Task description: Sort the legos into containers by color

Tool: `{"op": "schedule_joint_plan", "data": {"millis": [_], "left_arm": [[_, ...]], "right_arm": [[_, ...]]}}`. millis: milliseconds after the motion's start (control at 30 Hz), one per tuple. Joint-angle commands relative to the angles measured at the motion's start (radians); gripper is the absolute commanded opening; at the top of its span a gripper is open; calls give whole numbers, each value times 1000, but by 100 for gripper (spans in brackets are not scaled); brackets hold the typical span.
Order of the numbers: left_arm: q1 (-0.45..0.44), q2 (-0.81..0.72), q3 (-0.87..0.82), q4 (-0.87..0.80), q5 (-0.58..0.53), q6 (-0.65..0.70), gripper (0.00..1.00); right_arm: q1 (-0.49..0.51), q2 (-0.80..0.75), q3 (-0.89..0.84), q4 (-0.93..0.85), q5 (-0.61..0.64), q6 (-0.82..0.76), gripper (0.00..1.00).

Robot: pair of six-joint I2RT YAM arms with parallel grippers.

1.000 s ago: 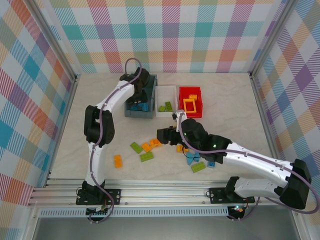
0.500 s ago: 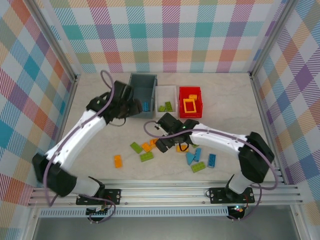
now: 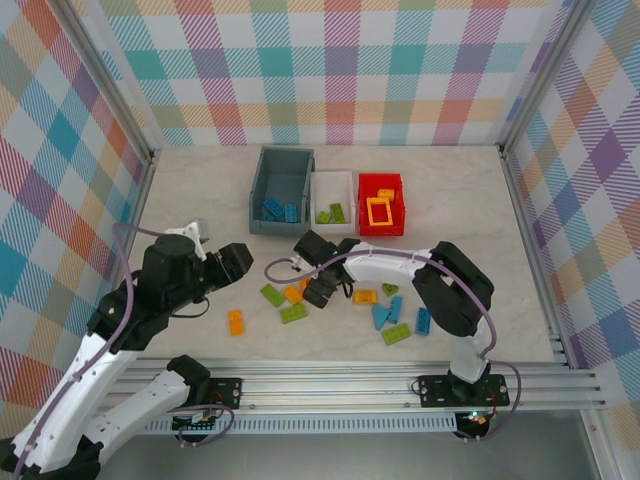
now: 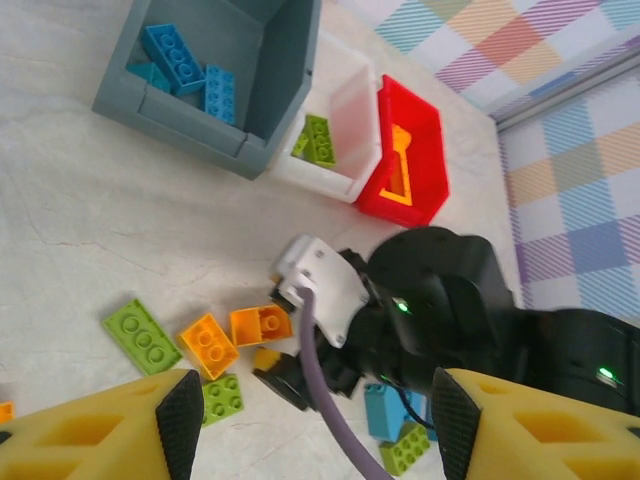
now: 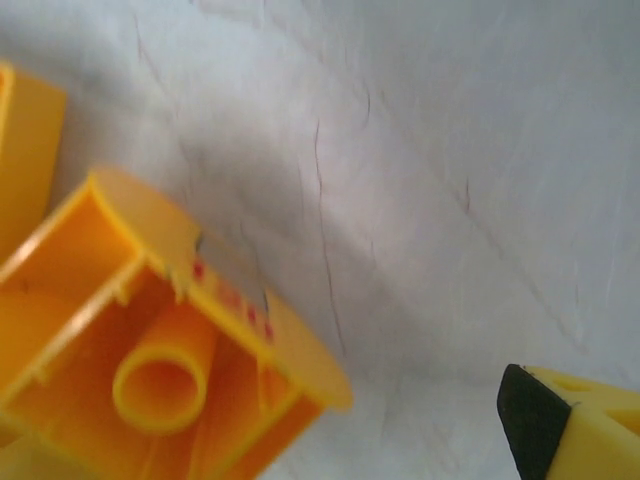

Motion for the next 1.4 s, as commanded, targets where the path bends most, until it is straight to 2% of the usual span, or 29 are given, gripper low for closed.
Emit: {"op": "schedule_joint_plan", "data": {"millis": [0, 200, 333, 433, 633, 767, 867, 967, 1100, 1233, 1367], "left_arm": [[-7, -25, -30, -37, 30, -26, 64], [-7, -44, -60, -16, 47, -48, 64], [-7, -30, -61, -9, 50, -48, 64], [-7, -13, -69, -4, 51, -64, 63], [-14, 42, -98, 134, 142, -106, 63], [-72, 128, -68, 236, 140, -121, 63], [-171, 248, 8, 285, 85, -101, 63], [-272, 399, 118, 280, 5, -60, 64], [-367, 587, 265, 268, -94, -6, 64], [-415, 713, 355, 271, -162, 11, 63], [-432, 781, 395, 280, -187, 23, 63]], "right_arm": [[-13, 43, 82, 20, -12, -32, 89], [-27, 79, 131, -16, -71, -12, 68], [-32, 64, 122, -14, -108, 20, 47], [-37, 20, 93, 6, -118, 55, 38], [-85, -214, -27, 41, -88, 194, 37], [-221, -371, -99, 26, -94, 311, 37], [-361, -428, -106, 18, -151, 379, 37], [-465, -383, -22, -31, -182, 421, 38], [-570, -229, 136, -94, -228, 496, 38], [-645, -58, 306, -133, -315, 566, 38], [-669, 95, 484, -200, -346, 607, 38]]}}
